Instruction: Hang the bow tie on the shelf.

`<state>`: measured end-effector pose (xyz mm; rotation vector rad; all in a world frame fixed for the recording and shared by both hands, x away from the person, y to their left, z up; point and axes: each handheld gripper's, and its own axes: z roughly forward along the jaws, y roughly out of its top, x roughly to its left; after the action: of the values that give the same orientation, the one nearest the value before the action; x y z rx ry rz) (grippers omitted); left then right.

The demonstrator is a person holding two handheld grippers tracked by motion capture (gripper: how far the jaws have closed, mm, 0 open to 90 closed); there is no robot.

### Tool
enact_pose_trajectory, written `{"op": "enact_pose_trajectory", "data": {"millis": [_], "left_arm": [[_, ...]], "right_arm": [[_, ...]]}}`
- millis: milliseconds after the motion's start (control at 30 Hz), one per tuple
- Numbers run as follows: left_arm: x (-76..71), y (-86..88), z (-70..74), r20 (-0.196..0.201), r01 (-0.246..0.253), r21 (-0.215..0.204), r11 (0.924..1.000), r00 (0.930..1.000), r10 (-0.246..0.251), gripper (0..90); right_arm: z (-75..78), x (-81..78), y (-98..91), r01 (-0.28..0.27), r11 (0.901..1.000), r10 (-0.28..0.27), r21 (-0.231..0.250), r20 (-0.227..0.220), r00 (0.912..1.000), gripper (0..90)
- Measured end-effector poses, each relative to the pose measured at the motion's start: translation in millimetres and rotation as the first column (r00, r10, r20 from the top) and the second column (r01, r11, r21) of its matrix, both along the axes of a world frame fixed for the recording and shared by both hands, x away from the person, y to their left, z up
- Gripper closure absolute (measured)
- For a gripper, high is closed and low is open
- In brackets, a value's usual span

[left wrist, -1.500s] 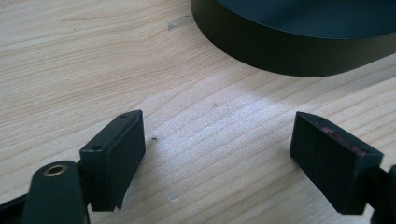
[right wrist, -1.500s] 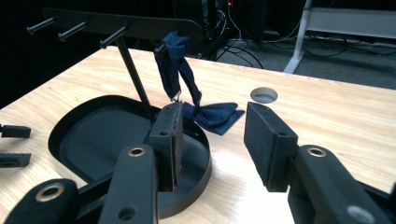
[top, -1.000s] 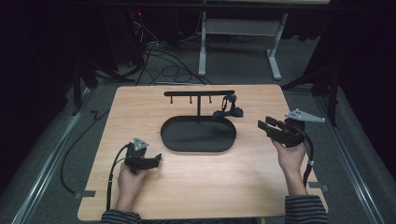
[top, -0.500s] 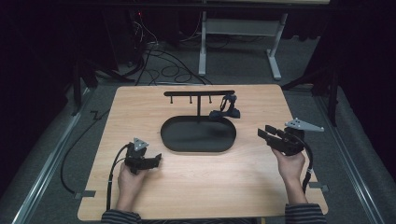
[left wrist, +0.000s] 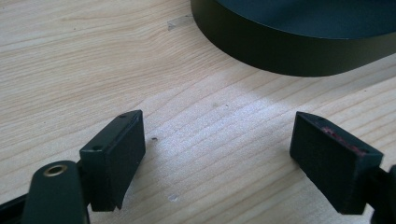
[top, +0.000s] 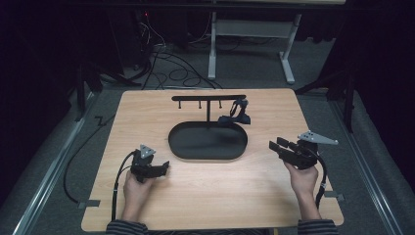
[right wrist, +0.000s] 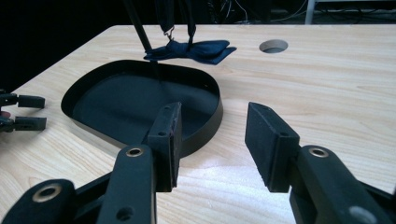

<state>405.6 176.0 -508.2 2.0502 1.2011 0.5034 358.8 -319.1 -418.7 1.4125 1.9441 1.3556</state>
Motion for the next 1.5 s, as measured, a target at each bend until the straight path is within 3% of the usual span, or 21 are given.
{"op": "enact_pose_trajectory", "data": {"millis": [1133,1333,1500], "left_arm": [[0.0,0.0,0.0,0.0,0.0,0.0,1.0,1.0,0.0,18.6],[0.0,0.0,0.0,0.0,0.0,0.0,1.0,1.0,0.0,18.6],[0.0,0.0,0.0,0.0,0.0,0.0,1.0,1.0,0.0,18.6]], "right_arm": [[-37.5,-10.2,11.5,-0.028,0.9993,0.029,0.025,-0.069,0.9972,58.4],[-46.6,-10.0,17.1,-0.036,0.9993,0.037,0.012,-0.088,0.9955,58.2],[-56.6,-8.6,25.0,-0.04,0.9987,0.037,-0.032,-0.107,0.9936,57.7]]}}
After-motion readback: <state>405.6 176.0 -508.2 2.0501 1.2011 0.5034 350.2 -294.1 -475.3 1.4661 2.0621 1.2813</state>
